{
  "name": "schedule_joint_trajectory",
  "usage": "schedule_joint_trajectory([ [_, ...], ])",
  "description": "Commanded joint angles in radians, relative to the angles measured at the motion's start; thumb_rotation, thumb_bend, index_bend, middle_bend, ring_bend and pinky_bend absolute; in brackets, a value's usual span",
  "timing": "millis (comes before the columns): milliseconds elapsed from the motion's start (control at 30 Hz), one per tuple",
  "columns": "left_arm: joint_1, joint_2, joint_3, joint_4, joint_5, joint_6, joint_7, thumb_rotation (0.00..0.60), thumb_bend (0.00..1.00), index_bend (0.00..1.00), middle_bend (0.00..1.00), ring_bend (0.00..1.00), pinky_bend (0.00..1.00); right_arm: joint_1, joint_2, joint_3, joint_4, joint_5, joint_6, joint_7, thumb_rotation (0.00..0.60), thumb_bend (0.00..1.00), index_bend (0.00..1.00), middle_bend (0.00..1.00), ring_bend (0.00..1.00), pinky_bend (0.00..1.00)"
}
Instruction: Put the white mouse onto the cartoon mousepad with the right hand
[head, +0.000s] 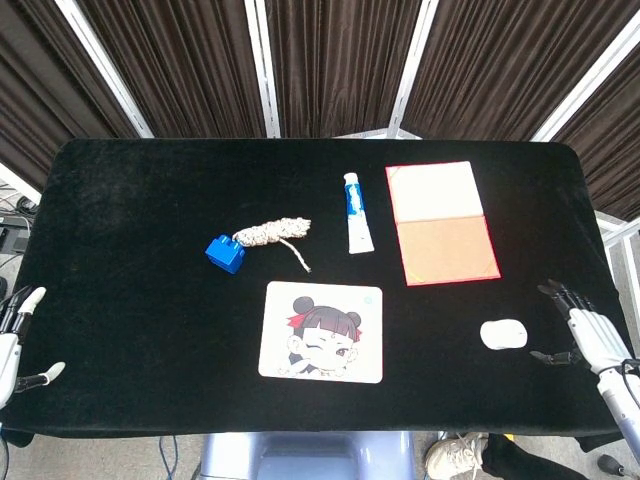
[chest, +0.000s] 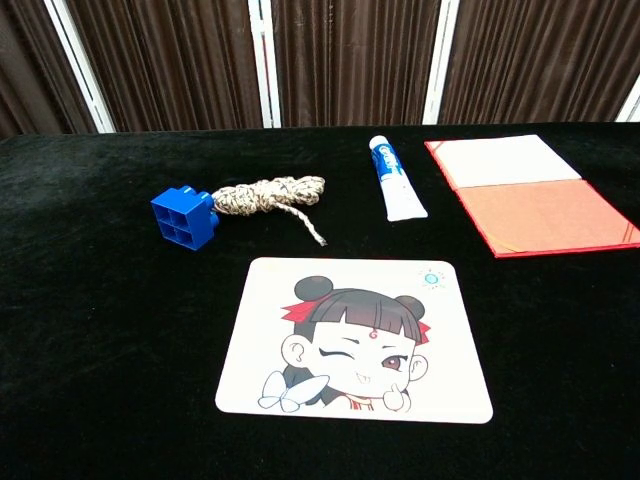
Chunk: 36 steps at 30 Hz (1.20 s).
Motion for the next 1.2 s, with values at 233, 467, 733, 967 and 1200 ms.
schedule_joint_trajectory([
  [233,-0.006,-0.002,-0.006,-0.012,-0.018,-0.010,0.022,0.600,0.11,0.03,0.00,0.00,0.00,-0.004,-0.248,-0.032,0.358,-0.098,0.137,0.150,0.600,0.04,0.17,0.01,0.00,0.00],
  [467,-0.010,-0.003,-0.010,-0.020,-0.030,-0.015,0.038,0.600,0.11,0.04,0.00,0.00,0.00,-0.001,-0.331,-0.068,0.465,-0.124,0.140,0.191,0.600,0.04,0.19,0.02,0.00,0.00],
  [733,-0.014,-0.003,-0.013,-0.025,-0.039,-0.020,0.046,0.600,0.11,0.05,0.00,0.00,0.00,0.015,-0.356,-0.081,0.483,-0.121,0.114,0.188,0.600,0.06,0.19,0.02,0.00,0.00],
  [967,-0.014,-0.004,-0.013,-0.026,-0.040,-0.020,0.049,0.600,0.11,0.06,0.00,0.00,0.00,0.037,-0.360,-0.081,0.478,-0.107,0.075,0.178,0.600,0.10,0.22,0.03,0.00,0.00],
  [1200,-0.015,-0.004,-0.013,-0.028,-0.042,-0.020,0.053,0.600,0.11,0.06,0.00,0.00,0.00,0.053,-0.366,-0.084,0.479,-0.105,0.059,0.175,0.600,0.13,0.26,0.06,0.00,0.00],
])
